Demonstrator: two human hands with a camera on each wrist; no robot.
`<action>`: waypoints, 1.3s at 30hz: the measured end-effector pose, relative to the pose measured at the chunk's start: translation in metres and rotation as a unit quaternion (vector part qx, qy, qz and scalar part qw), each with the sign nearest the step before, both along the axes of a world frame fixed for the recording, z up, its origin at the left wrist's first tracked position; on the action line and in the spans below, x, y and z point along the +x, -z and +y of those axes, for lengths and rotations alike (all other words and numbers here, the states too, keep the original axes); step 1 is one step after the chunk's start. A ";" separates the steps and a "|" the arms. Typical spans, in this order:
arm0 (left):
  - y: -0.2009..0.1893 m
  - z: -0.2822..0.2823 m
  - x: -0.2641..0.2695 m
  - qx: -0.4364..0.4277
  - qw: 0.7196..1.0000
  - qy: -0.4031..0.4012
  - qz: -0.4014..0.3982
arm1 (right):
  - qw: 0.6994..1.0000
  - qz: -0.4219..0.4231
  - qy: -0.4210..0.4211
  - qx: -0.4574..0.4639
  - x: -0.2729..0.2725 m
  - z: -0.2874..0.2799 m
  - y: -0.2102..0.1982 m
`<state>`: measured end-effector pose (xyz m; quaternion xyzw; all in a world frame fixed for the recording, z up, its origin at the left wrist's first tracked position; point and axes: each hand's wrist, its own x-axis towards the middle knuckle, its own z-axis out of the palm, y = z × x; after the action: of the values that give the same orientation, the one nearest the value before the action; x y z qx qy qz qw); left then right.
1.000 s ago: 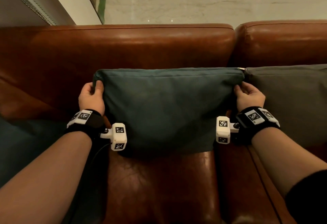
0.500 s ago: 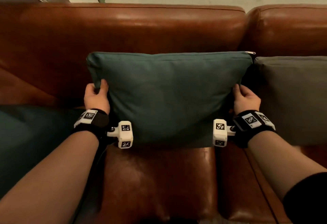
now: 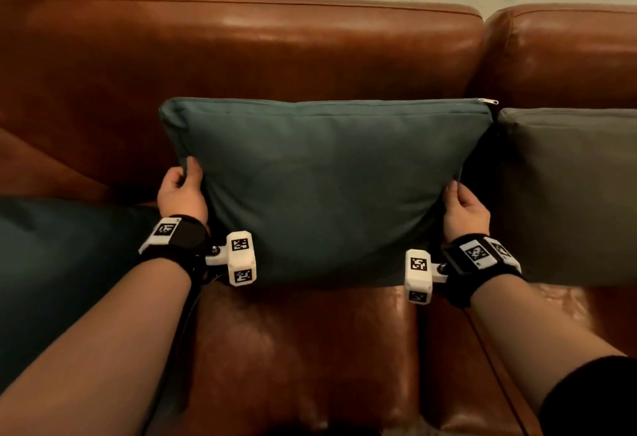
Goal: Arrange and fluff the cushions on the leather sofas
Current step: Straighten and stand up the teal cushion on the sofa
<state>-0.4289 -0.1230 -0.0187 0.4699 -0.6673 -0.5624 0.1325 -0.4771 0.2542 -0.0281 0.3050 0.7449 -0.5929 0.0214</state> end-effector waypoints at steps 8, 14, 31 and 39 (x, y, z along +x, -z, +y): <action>0.026 0.021 0.057 0.175 0.983 -0.018 -0.052 | 0.988 -0.115 -0.031 -0.103 0.030 0.010 0.026; 0.039 0.012 0.034 0.028 0.999 -0.008 -0.014 | 0.995 -0.092 -0.005 0.032 0.020 0.009 0.032; 0.105 0.017 0.088 -0.013 0.983 0.058 -0.174 | 0.978 -0.193 -0.012 0.083 0.035 0.020 0.067; 0.099 0.008 0.090 -0.004 0.980 0.069 -0.188 | 0.965 -0.161 -0.060 0.196 0.056 0.015 0.062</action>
<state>-0.3391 -0.1149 -0.1178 0.5197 -0.7132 -0.4693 -0.0321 -0.4206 0.2695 -0.0898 0.3500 0.8503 -0.3756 0.1162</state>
